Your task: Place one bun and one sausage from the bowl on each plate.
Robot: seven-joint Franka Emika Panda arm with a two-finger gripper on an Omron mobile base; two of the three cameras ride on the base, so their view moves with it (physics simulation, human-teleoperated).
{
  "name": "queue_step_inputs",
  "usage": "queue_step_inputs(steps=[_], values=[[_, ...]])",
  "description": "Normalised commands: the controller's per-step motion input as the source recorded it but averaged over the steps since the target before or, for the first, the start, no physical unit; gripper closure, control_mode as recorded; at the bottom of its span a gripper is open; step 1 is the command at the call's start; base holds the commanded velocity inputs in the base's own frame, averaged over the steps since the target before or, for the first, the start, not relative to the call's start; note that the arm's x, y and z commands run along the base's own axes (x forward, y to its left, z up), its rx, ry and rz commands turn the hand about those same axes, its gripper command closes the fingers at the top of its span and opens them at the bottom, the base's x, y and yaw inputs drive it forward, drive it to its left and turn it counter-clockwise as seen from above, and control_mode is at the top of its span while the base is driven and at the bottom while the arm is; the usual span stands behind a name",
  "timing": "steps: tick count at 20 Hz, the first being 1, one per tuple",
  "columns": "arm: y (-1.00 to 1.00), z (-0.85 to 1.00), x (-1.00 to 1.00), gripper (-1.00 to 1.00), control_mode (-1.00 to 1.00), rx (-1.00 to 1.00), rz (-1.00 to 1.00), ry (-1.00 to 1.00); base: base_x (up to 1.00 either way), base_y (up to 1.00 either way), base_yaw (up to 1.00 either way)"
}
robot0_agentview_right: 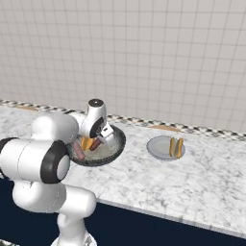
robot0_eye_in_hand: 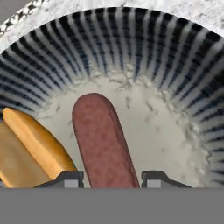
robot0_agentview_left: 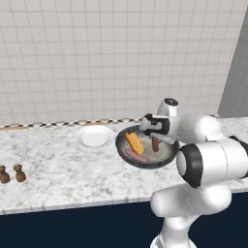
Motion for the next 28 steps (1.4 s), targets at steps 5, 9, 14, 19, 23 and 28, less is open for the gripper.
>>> queue_step_inputs(steps=[5, 9, 14, 19, 23, 28], values=[[-0.43, 1.00, -0.05, 1.00, -1.00, 0.00, 0.00, 0.05, 0.00, 0.00, 0.00], [-0.75, 0.96, 0.41, 1.00, -1.00, -0.08, 0.00, 0.21, 0.00, 0.00, 0.00], [-0.98, 0.19, 0.39, 1.00, -1.00, -0.14, 0.01, 0.26, 0.00, 0.00, 0.00], [-1.00, -0.45, 0.21, 1.00, -1.00, -0.02, 0.12, 0.15, 0.00, 0.00, 0.00], [-0.99, -0.56, 0.22, 1.00, -1.00, 0.00, 0.21, 0.04, 0.00, 0.00, 0.00], [-0.52, -0.50, 0.46, 1.00, -1.00, 0.00, 0.24, 0.00, 0.00, 0.00, 0.00]])
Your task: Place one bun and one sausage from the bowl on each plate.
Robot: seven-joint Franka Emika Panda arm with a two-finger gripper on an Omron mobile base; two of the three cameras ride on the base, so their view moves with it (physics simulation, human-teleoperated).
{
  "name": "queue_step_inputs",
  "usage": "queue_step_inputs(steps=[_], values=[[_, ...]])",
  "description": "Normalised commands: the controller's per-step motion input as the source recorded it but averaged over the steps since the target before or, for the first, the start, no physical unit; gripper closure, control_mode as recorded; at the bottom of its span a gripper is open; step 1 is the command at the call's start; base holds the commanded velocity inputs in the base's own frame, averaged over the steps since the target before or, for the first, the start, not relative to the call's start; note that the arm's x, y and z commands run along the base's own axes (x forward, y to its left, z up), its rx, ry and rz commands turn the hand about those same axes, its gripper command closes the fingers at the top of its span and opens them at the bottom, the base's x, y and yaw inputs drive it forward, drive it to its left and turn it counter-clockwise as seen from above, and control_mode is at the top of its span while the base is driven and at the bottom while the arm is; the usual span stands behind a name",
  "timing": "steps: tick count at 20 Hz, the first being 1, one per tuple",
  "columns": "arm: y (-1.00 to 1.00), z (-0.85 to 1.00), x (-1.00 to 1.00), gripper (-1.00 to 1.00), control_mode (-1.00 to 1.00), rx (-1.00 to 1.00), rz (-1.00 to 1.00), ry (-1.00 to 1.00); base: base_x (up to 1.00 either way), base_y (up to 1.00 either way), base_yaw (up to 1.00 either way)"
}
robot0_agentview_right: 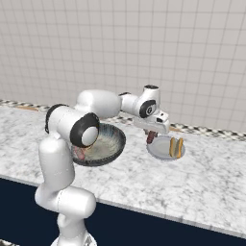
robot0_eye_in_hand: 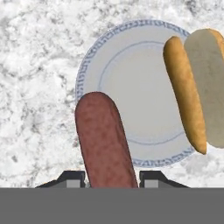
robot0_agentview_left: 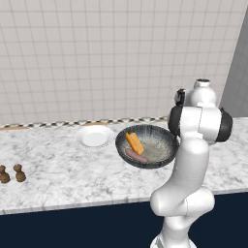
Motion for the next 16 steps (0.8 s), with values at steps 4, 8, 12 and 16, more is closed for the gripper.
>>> queue_step_inputs(steps=[4, 8, 12, 16], values=[[-0.30, -0.69, 0.26, 1.00, -1.00, 0.00, 0.22, 0.00, 0.00, 0.00, 0.00], [-0.27, -0.59, 0.00, 1.00, -1.00, 0.00, 0.19, -0.16, 0.00, 0.00, 0.00], [-0.02, -0.37, 0.00, 1.00, -1.00, 0.00, 0.11, -0.25, 0.00, 0.00, 0.00], [0.03, -0.42, 0.13, 1.00, -1.00, 0.00, 0.05, -0.21, 0.00, 0.00, 0.00]])
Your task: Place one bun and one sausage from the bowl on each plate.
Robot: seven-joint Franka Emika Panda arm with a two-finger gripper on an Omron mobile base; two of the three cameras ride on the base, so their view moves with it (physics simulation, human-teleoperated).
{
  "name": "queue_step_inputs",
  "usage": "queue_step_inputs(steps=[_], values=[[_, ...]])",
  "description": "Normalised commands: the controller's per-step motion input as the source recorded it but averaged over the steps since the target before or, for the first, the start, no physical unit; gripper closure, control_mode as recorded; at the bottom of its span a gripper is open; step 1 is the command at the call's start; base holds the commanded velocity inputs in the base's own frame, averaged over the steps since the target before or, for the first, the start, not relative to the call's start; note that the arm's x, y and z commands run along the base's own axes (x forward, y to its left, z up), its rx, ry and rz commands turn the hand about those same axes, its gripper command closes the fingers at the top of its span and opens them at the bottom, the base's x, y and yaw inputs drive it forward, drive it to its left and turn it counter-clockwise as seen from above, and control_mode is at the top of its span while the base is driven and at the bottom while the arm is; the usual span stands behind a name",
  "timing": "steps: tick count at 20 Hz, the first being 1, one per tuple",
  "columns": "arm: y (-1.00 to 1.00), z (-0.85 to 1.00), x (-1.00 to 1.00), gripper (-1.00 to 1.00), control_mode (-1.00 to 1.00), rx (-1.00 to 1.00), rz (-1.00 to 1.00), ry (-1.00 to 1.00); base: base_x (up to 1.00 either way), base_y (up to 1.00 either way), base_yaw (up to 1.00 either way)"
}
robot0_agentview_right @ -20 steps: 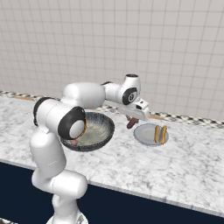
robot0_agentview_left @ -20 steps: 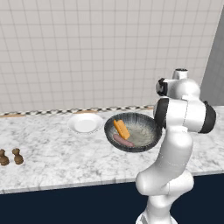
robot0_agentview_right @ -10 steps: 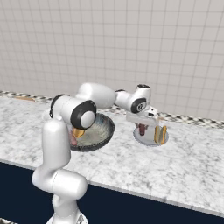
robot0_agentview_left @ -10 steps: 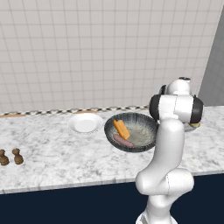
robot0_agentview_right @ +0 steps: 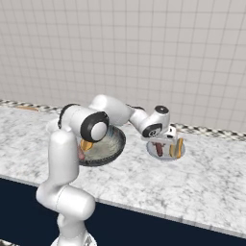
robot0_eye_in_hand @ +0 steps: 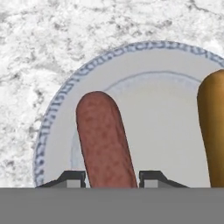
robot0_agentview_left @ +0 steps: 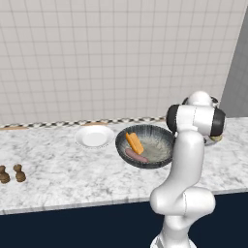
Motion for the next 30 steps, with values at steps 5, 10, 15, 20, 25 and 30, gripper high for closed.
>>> queue_step_inputs(steps=[5, 10, 15, 20, 25, 30], values=[[0.00, -0.09, 0.63, -1.00, -1.00, 0.00, 0.01, -0.04, 0.00, 0.00, 0.00], [0.04, 0.01, -0.04, -1.00, -1.00, 0.00, 0.00, 0.00, 0.00, 0.00, 0.00], [0.27, 0.50, -0.10, -1.00, -1.00, 0.00, -0.02, 0.00, 0.00, 0.00, 0.00], [0.92, 0.78, -0.46, -1.00, -1.00, 0.00, 0.00, 0.01, 0.00, 0.00, 0.00], [1.00, 0.69, -0.58, -1.00, -1.00, 0.00, 0.00, 0.21, 0.00, 0.00, 0.00], [1.00, 0.38, -0.45, -1.00, -1.00, 0.00, 0.02, 0.20, 0.00, 0.00, 0.00]])
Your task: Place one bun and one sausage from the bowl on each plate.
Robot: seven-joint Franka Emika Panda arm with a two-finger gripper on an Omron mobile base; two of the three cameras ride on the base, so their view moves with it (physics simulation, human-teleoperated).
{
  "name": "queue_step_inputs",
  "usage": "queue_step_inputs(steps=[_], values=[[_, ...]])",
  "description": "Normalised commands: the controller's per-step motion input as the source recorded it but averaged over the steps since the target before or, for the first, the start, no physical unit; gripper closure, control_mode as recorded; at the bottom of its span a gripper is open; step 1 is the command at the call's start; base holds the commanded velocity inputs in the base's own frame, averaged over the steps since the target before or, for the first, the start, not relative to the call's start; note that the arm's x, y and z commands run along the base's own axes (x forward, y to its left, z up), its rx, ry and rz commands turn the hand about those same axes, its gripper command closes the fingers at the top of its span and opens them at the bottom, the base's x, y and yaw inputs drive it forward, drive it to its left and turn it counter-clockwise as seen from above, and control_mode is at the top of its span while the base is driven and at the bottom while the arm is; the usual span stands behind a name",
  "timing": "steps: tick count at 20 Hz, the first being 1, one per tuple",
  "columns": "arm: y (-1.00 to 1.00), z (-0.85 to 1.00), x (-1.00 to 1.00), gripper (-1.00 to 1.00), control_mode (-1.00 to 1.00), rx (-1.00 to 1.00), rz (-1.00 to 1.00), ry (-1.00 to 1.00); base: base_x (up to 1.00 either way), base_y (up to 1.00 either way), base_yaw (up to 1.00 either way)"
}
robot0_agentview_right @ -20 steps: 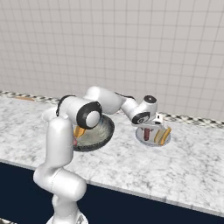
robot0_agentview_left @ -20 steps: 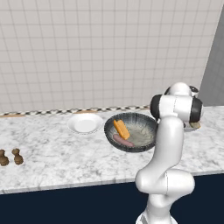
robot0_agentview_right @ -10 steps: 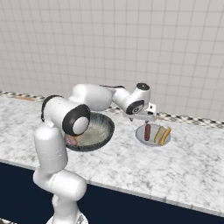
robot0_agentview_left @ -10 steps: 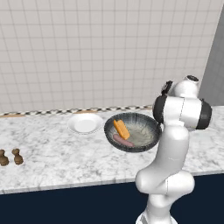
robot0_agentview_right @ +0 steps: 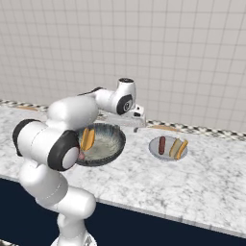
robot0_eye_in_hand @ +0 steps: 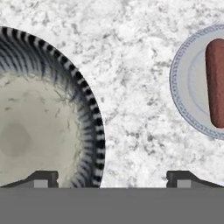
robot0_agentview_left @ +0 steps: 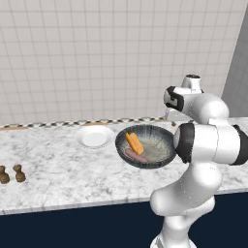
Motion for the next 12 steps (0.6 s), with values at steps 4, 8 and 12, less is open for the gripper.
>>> queue_step_inputs(steps=[4, 8, 12], values=[[1.00, 0.01, -0.27, -1.00, -1.00, 0.00, 0.05, 0.12, 0.00, 0.00, 0.00], [1.00, -0.02, 0.00, -1.00, -1.00, 0.05, 0.05, 0.13, 0.00, 0.00, 0.00], [1.00, -0.03, -0.04, -1.00, -1.00, 0.05, 0.05, 0.03, 0.00, 0.00, 0.00]])
